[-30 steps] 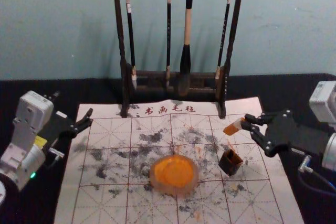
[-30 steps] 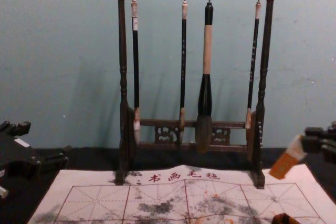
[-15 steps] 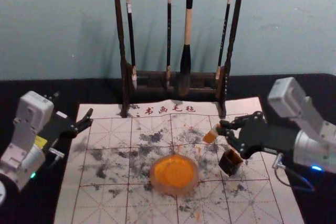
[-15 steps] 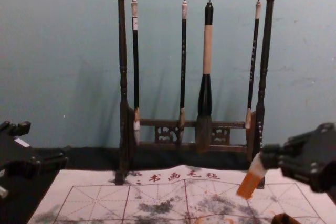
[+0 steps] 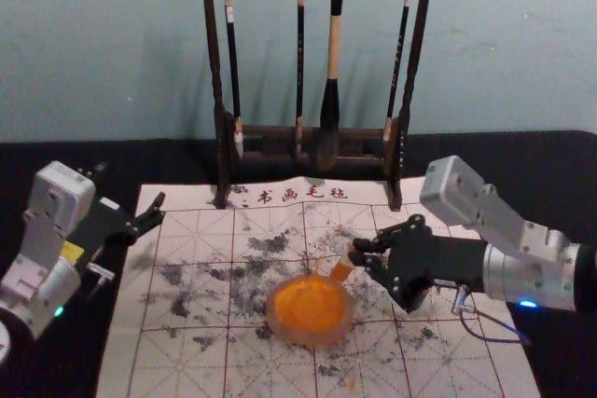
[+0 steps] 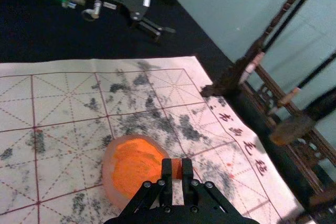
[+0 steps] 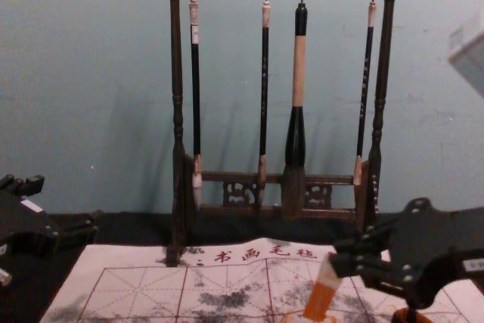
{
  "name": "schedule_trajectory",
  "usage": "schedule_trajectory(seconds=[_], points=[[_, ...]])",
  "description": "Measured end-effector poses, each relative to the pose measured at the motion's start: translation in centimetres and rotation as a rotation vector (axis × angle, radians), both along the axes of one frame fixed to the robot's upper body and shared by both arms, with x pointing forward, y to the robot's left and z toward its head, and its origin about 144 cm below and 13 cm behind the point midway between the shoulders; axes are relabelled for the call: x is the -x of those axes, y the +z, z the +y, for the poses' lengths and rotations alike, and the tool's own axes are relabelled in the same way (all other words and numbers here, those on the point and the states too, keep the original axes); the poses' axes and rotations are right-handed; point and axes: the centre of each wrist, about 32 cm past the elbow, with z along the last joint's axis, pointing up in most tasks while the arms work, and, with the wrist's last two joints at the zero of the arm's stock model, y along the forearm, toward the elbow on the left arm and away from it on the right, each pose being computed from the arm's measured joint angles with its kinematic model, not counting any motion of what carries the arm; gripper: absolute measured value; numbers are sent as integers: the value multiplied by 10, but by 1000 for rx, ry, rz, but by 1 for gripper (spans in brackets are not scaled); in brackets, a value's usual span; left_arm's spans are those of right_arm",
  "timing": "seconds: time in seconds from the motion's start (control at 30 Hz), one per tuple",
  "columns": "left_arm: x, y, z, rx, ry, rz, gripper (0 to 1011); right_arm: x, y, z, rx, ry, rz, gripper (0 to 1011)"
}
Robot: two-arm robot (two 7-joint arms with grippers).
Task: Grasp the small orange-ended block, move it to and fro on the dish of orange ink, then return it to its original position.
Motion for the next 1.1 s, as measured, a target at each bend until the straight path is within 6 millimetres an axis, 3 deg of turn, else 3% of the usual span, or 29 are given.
schedule_trajectory(seconds=[1.1], points=[[0, 0, 0, 0, 0, 0, 1001, -7, -4, 32, 95, 145, 13, 75]])
